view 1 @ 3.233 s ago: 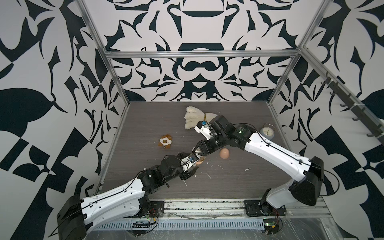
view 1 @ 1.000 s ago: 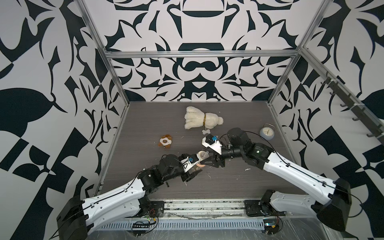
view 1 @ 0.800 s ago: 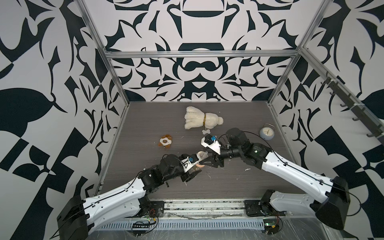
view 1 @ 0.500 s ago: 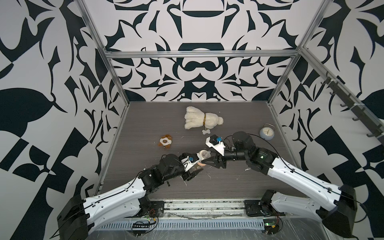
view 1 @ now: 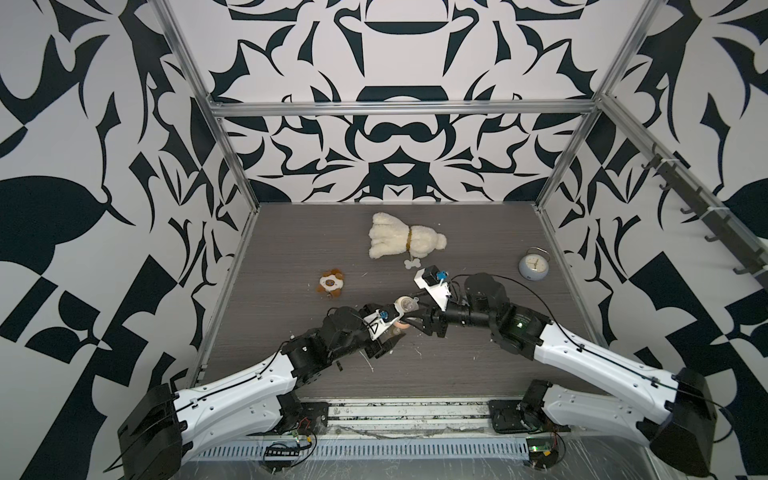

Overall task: Assemble the baby bottles
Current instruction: Close the nipple on the baby bottle.

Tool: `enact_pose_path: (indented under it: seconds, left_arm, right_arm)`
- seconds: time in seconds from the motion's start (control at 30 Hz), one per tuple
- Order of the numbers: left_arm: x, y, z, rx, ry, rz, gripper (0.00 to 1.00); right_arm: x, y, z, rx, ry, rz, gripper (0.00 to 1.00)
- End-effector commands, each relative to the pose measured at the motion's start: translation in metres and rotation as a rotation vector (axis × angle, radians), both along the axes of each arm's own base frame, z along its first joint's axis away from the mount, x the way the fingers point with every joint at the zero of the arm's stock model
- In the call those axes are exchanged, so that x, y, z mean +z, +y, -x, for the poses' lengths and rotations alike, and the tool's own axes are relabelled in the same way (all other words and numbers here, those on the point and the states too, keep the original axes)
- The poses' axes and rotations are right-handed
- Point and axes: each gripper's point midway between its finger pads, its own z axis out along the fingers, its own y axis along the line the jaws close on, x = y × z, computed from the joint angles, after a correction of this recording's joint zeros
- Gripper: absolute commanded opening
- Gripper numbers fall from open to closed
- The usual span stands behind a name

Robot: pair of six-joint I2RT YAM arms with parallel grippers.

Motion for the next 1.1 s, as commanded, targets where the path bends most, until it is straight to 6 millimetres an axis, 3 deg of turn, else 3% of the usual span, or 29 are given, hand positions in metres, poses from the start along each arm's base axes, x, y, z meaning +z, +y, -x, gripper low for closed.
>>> enact_pose_path:
  seconds: [0.0, 0.2, 0.47, 0.67, 0.83, 1.07]
  left_arm:
    - [0.064, -0.005, -0.022, 0.085, -0.119, 0.189, 0.00]
    - [0.062, -0.006, -0.020, 0.071, -0.112, 0.186, 0.00]
    - [0.063, -0.013, -0.001, -0.045, -0.094, 0.191, 0.00]
    - [0.062, -0.014, 0.006, -0.082, -0.079, 0.183, 0.00]
    - [0.062, -0.015, 0.006, -0.083, -0.077, 0.184, 0.00]
    - [0.063, -0.015, 0.004, -0.075, -0.082, 0.187, 0.00]
  right_arm:
    - [-0.022, 0.000, 0.018, 0.013, 0.043, 0.053, 0.00]
    - [-0.034, 0.003, 0.050, 0.221, 0.032, 0.146, 0.00]
    - [-0.051, -0.004, 0.082, 0.483, 0.092, 0.348, 0.00]
    - [-0.050, -0.013, 0.087, 0.555, 0.006, 0.398, 0.00]
    - [-0.044, -0.020, 0.076, 0.513, -0.108, 0.424, 0.00]
    - [-0.039, 0.000, 0.069, 0.446, -0.022, 0.282, 0.00]
